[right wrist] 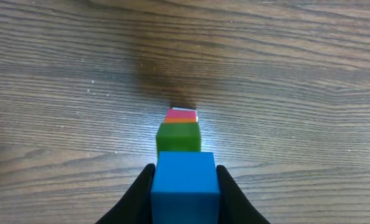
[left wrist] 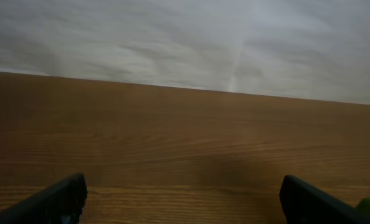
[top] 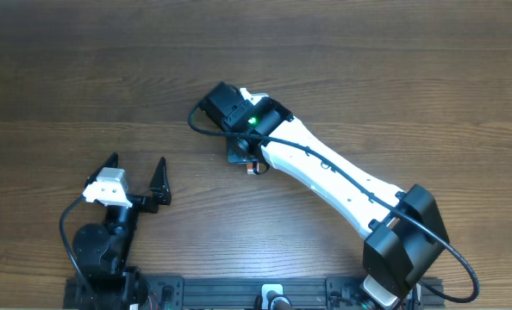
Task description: Stack Cubes
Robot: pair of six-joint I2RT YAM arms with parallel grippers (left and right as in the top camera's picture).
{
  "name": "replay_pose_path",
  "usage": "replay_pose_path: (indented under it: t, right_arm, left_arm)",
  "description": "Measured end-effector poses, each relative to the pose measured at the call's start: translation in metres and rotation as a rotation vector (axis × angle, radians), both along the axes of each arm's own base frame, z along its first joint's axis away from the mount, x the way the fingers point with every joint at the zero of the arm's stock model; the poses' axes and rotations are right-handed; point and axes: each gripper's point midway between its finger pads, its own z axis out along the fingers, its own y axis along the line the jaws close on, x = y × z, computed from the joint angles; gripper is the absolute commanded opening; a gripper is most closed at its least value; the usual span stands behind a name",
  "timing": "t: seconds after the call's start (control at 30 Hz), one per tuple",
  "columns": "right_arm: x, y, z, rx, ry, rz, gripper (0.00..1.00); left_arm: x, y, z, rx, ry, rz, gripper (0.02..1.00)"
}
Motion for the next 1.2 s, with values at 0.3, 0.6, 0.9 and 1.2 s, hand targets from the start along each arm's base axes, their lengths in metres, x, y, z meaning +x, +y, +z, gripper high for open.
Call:
replay_pose_path:
  t: [0.3, 0.6, 0.9, 1.2]
  right_arm:
    - [0.002, 0.004, 0.001, 0.013, -0.013, 0.006, 0.009]
    - [0.004, 0.006, 0.0, 0.016, -0.017, 0.008, 0.012]
    - [0.004, 0.006, -0.002, 0.009, -0.012, 0.014, 0.009]
    - [0.004, 0.006, -0.012, -0.009, 0.004, 0.018, 0.012]
  left_arm:
    - [0.0, 0.0, 0.0, 0.0, 0.0, 0.0, 1.0]
    - [0.0, 0.0, 0.0, 0.0, 0.0, 0.0, 0.998]
    - [0.0, 0.0, 0.0, 0.0, 0.0, 0.0, 1.0]
    - [0.0, 0.0, 0.0, 0.0, 0.0, 0.0, 1.0]
